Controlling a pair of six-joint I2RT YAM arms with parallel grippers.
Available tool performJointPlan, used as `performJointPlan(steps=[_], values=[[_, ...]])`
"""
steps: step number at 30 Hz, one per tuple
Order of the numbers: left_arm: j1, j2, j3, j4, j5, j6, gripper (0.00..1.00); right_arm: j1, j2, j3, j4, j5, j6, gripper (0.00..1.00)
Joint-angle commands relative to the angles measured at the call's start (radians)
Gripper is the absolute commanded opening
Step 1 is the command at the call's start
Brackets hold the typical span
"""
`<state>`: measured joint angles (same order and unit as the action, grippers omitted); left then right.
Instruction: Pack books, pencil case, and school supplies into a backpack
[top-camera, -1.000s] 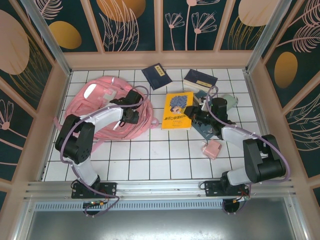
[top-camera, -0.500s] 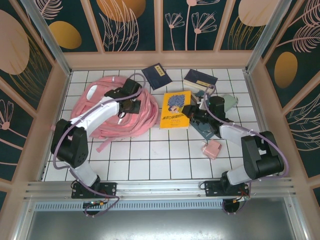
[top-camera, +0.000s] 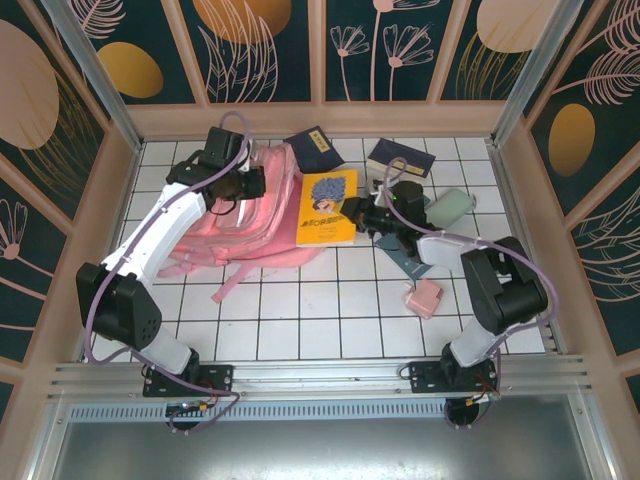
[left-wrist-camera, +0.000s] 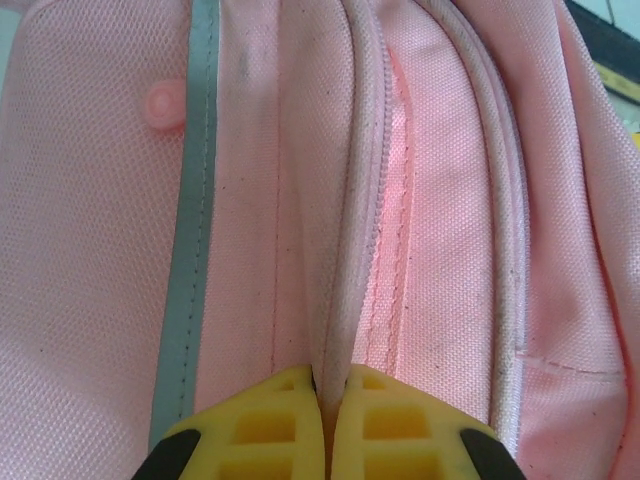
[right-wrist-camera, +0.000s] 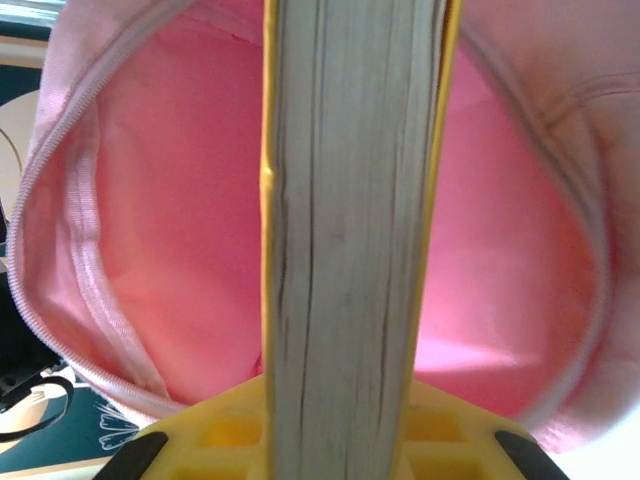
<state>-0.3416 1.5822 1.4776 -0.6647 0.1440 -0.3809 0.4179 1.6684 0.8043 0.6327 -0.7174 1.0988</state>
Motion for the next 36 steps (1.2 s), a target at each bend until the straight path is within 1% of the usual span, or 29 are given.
performJointPlan(steps=[1,3,7,15,20,28,29,30,32,33,34,36], values=[[0.028,-0.069,0.037,0.111,0.101,-0.062,0.0,0.057,0.069,0.092,0.171,0.026,0.064,0.0],[0.041,-0.071,0.034,0.126,0.121,-0.079,0.0,0.093,0.127,0.145,0.201,0.04,0.086,0.0],[0.049,-0.068,0.033,0.145,0.155,-0.109,0.0,0.161,0.268,0.295,0.202,0.066,0.114,0.0],[0.051,-0.085,0.023,0.146,0.176,-0.132,0.0,0.254,0.512,0.551,0.225,0.147,0.201,0.0],[0.051,-0.097,0.011,0.154,0.189,-0.148,0.0,0.308,0.663,0.751,0.158,0.172,0.218,0.0],[0.051,-0.101,0.011,0.177,0.215,-0.176,0.0,0.381,0.893,1.097,-0.057,0.196,0.203,0.0],[0.05,-0.103,0.011,0.177,0.215,-0.176,0.0,0.388,0.916,1.138,-0.093,0.194,0.198,0.02],[0.051,-0.104,0.009,0.177,0.214,-0.175,0.0,0.395,0.939,1.181,-0.131,0.189,0.187,0.06],[0.05,-0.108,0.004,0.177,0.208,-0.171,0.0,0.403,0.958,1.221,-0.177,0.184,0.165,0.16],[0.051,-0.109,0.001,0.174,0.203,-0.169,0.0,0.407,0.956,1.226,-0.196,0.183,0.152,0.25],[0.051,-0.11,-0.002,0.173,0.197,-0.167,0.0,0.407,0.951,1.225,-0.211,0.184,0.141,0.31],[0.051,-0.115,-0.011,0.171,0.179,-0.164,0.0,0.405,0.932,1.217,-0.249,0.178,0.112,0.4]])
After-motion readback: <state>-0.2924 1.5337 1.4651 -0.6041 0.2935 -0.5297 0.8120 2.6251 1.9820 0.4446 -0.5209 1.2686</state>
